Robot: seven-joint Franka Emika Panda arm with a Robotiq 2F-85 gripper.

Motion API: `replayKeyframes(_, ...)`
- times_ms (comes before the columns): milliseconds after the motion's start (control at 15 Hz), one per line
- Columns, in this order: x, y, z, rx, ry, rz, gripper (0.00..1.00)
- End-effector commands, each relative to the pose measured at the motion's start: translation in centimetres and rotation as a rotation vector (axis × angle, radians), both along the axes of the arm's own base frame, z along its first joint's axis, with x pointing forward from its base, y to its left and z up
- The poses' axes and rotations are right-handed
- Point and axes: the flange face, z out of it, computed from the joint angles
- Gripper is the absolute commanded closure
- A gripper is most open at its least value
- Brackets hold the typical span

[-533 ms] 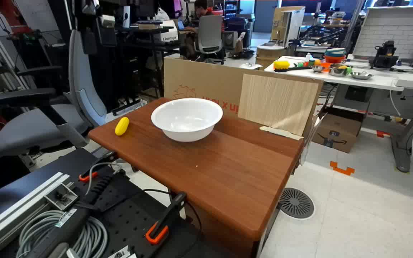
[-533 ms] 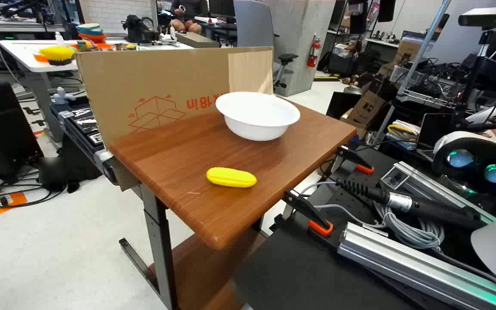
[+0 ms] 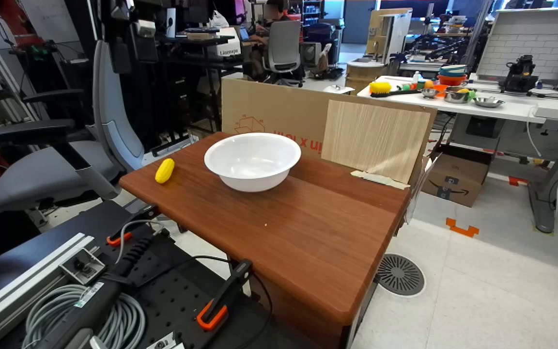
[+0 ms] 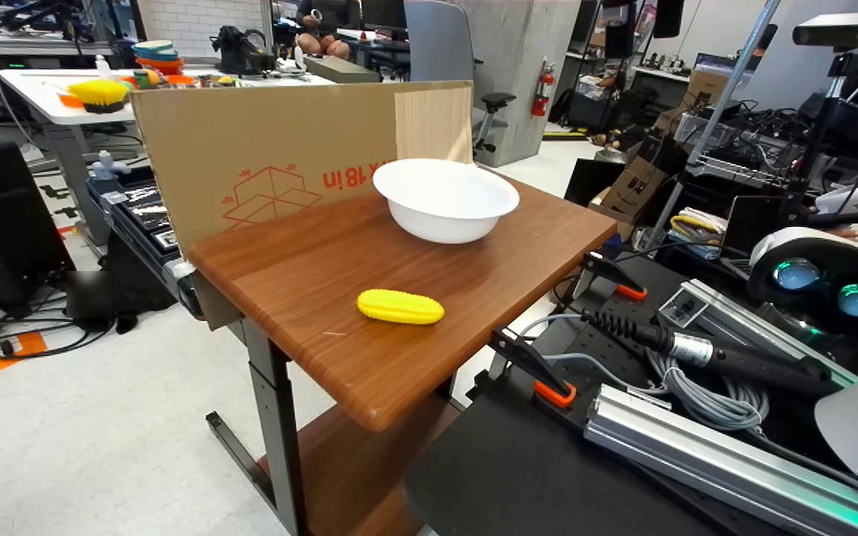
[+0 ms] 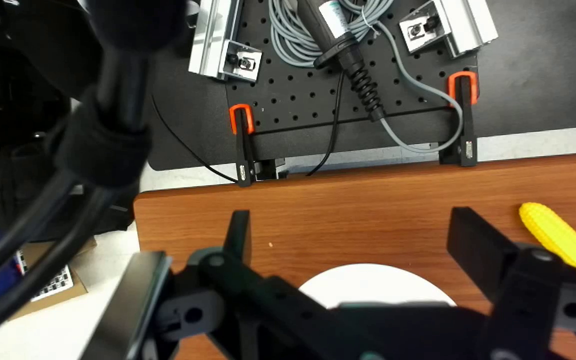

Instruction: Put the cob inside the white dish

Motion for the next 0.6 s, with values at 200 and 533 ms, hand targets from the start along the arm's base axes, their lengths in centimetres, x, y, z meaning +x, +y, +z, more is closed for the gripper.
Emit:
replayKeyframes(200, 0.01, 0.01, 0.03, 0.0, 0.0, 0.0, 0.0)
replayKeyframes(533, 0.34, -0.02, 0.05, 0.008, -0.009, 0.006, 0.0)
